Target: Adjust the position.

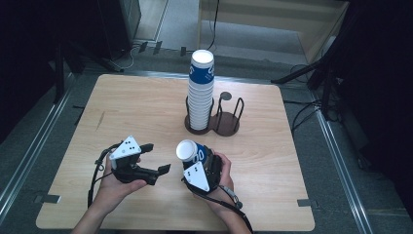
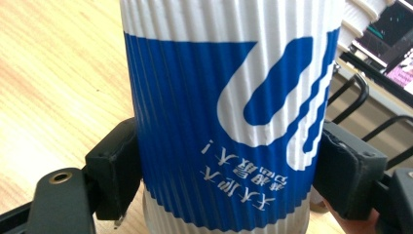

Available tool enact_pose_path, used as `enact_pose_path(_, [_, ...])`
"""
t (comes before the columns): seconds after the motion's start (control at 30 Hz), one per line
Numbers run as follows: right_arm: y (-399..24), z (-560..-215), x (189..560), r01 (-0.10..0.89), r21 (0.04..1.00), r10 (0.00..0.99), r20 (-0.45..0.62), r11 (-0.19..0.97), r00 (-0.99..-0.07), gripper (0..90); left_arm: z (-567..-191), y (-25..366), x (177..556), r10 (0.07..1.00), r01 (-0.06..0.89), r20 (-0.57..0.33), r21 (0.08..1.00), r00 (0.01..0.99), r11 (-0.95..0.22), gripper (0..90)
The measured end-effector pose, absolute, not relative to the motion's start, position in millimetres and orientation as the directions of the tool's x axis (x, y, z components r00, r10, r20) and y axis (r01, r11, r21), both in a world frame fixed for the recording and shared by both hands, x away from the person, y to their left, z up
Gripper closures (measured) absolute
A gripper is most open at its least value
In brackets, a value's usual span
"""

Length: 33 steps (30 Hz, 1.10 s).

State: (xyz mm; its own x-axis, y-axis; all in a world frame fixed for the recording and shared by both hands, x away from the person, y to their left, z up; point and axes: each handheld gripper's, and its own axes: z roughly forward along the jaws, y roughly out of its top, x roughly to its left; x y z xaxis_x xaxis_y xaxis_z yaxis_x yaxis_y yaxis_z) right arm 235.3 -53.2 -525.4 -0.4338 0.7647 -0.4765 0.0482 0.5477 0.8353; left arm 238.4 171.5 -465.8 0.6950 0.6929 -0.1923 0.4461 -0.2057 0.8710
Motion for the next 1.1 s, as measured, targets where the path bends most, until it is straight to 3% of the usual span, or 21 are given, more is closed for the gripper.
enact_pose_path(0.47, [-36.2,-535.7,223.6,-0.040,0.766,0.673,-0.588,0.642,-0.449,20.1,-466.8,161.1,235.0,0.669,0.438,-0.175,0.864,0.722,-0.247,11.6])
enact_pose_path(1.1, [-25.5,-536.4,212.0,-0.132,0.725,0.605,-0.648,0.675,-0.463,19.9,-471.5,151.3,234.0,0.658,0.444,-0.158,0.847,0.736,-0.293,14.2])
